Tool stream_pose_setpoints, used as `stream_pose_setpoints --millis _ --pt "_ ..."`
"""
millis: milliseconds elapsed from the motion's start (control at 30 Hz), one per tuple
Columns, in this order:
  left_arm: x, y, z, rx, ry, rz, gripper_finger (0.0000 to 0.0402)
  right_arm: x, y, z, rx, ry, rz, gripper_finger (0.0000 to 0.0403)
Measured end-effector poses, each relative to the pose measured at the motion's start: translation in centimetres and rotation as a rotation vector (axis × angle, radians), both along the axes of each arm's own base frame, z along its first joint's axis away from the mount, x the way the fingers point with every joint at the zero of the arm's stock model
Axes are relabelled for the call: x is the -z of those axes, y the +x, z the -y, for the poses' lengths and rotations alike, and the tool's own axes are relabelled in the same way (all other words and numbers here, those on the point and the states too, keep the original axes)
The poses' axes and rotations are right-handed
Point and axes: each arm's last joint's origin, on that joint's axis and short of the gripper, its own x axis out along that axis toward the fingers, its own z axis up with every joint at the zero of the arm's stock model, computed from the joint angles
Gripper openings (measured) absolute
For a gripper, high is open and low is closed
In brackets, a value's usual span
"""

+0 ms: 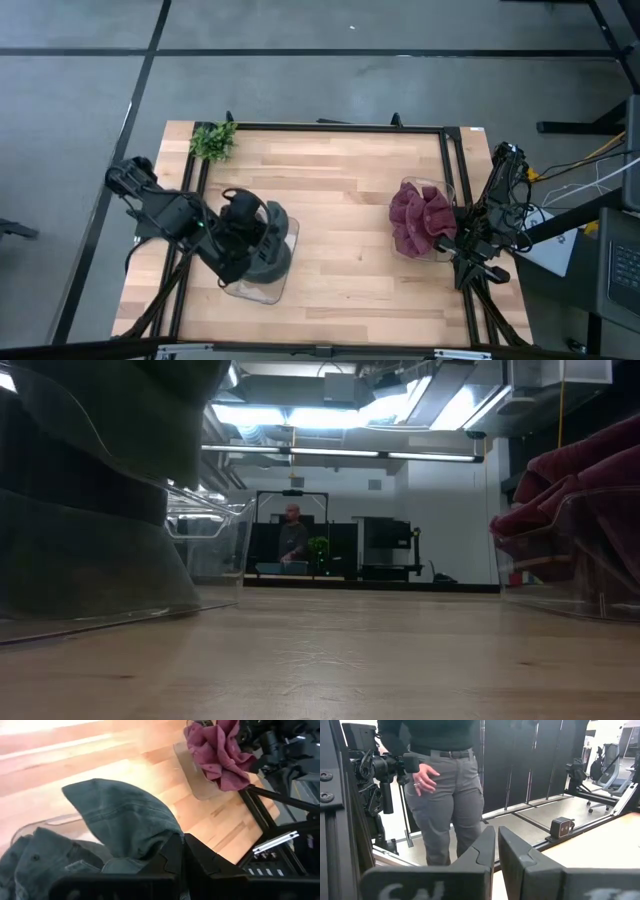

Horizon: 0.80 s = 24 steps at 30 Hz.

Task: Pick & Place hat
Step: Put the black cap into the left transparent bin

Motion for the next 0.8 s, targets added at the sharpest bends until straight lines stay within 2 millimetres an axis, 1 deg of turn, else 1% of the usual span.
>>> stream_pose_setpoints --millis 100,300,467,567,800 --pt "0.6 0.6 0.4 -0.016 -0.019 -0.014 0.0003 0.0 0.0 0.0 0.000 0.000 0.000 0.0024" --pt "1.3 1.1 0.8 -0.048 -0.041 -0.034 0.0003 0.0 0.0 0.0 0.000 0.000 0.000 0.0024" --pt "2.0 0.8 0.8 -0.069 -0.048 -0.114 0.0003 0.0 0.0 0.0 0.000 0.000 0.000 0.0024" --pt "1.9 0.7 0.6 -0.087 -0.053 -0.106 0.0003 0.0 0.0 0.0 0.000 0.000 0.000 0.0024" --pt "0.7 -0.3 -0.4 -0.111 -0.048 -0.047 0.0003 0.0 0.0 0.0 0.000 0.000 0.000 0.0024"
